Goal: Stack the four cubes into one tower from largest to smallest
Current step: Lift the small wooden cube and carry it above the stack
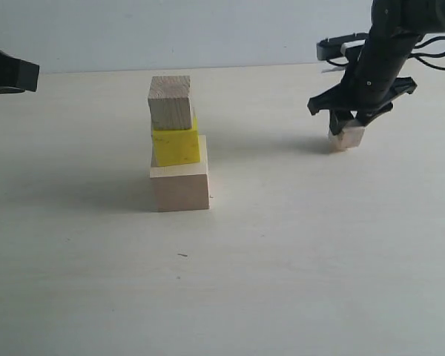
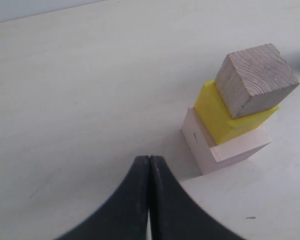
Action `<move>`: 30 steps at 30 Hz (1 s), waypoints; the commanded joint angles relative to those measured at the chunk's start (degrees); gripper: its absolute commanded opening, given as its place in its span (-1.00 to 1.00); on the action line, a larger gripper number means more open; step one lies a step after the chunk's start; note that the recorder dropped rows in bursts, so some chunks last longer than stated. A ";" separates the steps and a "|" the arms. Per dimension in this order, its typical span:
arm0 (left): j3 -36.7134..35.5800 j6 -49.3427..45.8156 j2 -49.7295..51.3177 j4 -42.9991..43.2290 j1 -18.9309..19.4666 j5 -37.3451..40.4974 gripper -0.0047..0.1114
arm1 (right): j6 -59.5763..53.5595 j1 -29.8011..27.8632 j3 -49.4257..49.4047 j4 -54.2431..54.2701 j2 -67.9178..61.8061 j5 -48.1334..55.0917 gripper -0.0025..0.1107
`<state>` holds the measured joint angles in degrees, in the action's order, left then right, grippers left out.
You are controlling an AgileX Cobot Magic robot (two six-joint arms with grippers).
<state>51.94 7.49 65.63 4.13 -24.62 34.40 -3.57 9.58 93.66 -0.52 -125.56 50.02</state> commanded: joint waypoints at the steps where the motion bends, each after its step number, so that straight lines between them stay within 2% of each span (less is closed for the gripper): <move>1: 0.21 -0.17 -0.44 0.01 0.11 0.10 -0.92 | -7.07 -0.26 2.55 7.36 5.14 0.76 -0.96; 4: 0.21 -0.28 -0.44 -0.02 0.11 0.10 -0.92 | -14.99 -0.26 2.67 14.95 8.78 0.54 -0.96; 9: 0.21 -1.02 -0.44 -0.02 0.11 0.45 -0.92 | -19.65 -0.75 1.76 18.27 13.13 -0.21 -0.96; 16: 0.21 -1.02 -0.44 -0.02 0.11 1.70 -0.92 | -35.81 -6.28 -11.91 35.89 22.00 -7.90 -0.96; 19: 0.21 -1.02 -0.44 -0.02 0.11 1.43 -0.92 | -46.82 -9.16 -19.39 46.08 27.27 -10.75 -0.96; 23: 0.21 -1.26 -0.33 -0.02 0.11 0.79 -0.92 | -69.43 -12.09 -29.37 63.28 33.57 -11.78 -0.96; 30: 0.21 -1.26 -0.25 0.03 0.11 0.31 -0.92 | -89.34 -12.72 -38.70 78.29 37.61 -6.75 -0.96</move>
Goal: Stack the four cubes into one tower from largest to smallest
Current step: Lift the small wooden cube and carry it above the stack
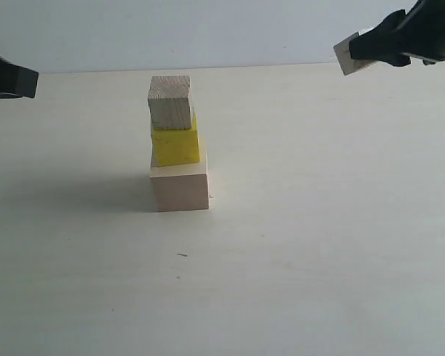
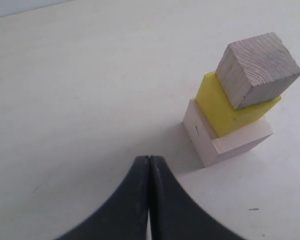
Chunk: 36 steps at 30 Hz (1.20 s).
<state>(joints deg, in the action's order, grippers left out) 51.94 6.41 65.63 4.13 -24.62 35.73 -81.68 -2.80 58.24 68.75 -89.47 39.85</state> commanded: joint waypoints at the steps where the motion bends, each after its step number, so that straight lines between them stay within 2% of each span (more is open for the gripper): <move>1: 0.21 -0.17 -0.25 0.03 0.11 -1.03 -0.92 | -13.87 -0.34 -3.68 11.08 1.51 4.88 -0.96; 5: 0.21 -0.31 -0.25 0.14 0.11 -1.01 -0.92 | -24.11 -0.21 -3.93 17.12 1.51 10.07 -0.96; 10: 0.21 -0.42 -0.25 0.13 0.11 -1.01 -0.92 | -28.93 -0.21 -3.93 23.85 -0.48 16.69 -0.96; 16: 0.21 -0.41 -0.25 0.13 0.11 -0.45 -0.92 | -39.58 3.64 -2.69 26.61 -5.87 23.59 -0.96; 23: 0.21 -0.41 -0.25 0.13 0.11 1.76 -0.92 | -39.64 8.23 6.66 23.53 -13.78 25.89 -0.96; 30: 0.21 -0.41 -1.04 0.13 0.11 2.68 -0.92 | -38.11 8.80 13.77 23.64 -18.76 29.81 -0.96; 36: 0.21 -0.41 -2.29 0.13 0.11 2.68 -0.92 | -36.82 9.50 16.12 24.60 -22.84 30.12 -0.96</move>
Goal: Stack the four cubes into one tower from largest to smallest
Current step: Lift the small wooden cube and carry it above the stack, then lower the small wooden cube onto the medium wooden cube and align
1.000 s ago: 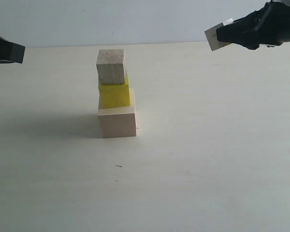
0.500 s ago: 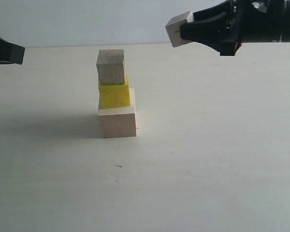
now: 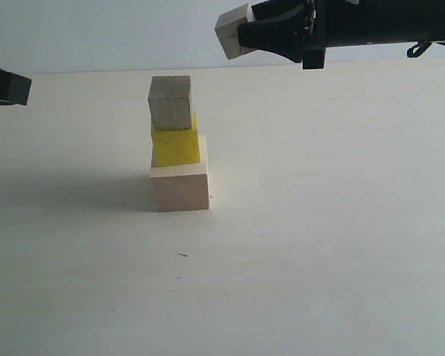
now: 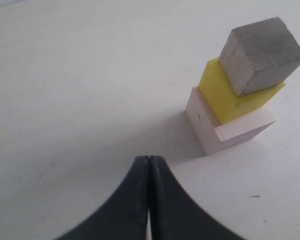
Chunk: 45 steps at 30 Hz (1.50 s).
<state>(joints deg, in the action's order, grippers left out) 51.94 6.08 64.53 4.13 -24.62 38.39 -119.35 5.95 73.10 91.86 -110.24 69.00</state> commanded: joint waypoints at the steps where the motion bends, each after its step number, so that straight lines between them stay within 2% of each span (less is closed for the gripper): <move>1: 0.21 -0.08 -1.34 0.13 0.11 0.03 -0.92 | 0.85 1.39 1.26 1.73 -2.60 0.96 -0.96; 10: 0.21 0.04 -3.02 0.01 0.11 0.78 -0.92 | -1.53 6.07 2.88 2.79 -6.58 0.96 -0.96; 21: -3.04 0.12 -4.45 -0.11 0.11 0.45 -0.92 | -0.68 6.69 5.71 3.70 -7.64 0.96 -0.96; 36: -3.05 0.12 -4.54 -0.11 0.11 0.02 -0.92 | -1.20 11.43 5.71 4.98 -7.64 0.96 -0.96; 45: -3.05 0.12 -4.54 -0.11 0.11 0.02 -0.92 | -1.07 11.42 5.60 4.73 -7.64 0.96 -0.96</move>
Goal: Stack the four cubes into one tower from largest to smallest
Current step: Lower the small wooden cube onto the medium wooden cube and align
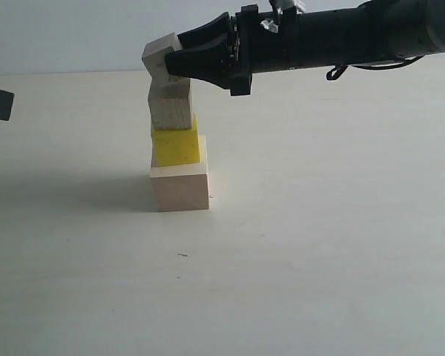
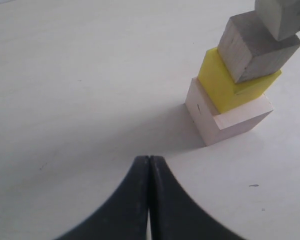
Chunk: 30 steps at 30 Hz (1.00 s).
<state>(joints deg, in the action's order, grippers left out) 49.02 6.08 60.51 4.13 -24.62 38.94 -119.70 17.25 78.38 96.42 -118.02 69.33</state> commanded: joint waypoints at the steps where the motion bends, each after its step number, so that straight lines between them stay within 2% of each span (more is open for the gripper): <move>1: -0.14 0.12 -0.52 -0.11 0.11 -0.52 -0.92 | -0.72 0.11 0.31 0.17 0.14 0.64 -0.96; 30: -0.14 0.12 -0.52 -0.11 0.11 -1.43 -0.92 | -0.97 1.42 0.31 2.60 -1.05 0.64 -0.96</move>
<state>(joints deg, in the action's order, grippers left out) 49.02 6.08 60.51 4.13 -24.62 38.39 -119.95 18.62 78.38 98.41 -119.20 69.31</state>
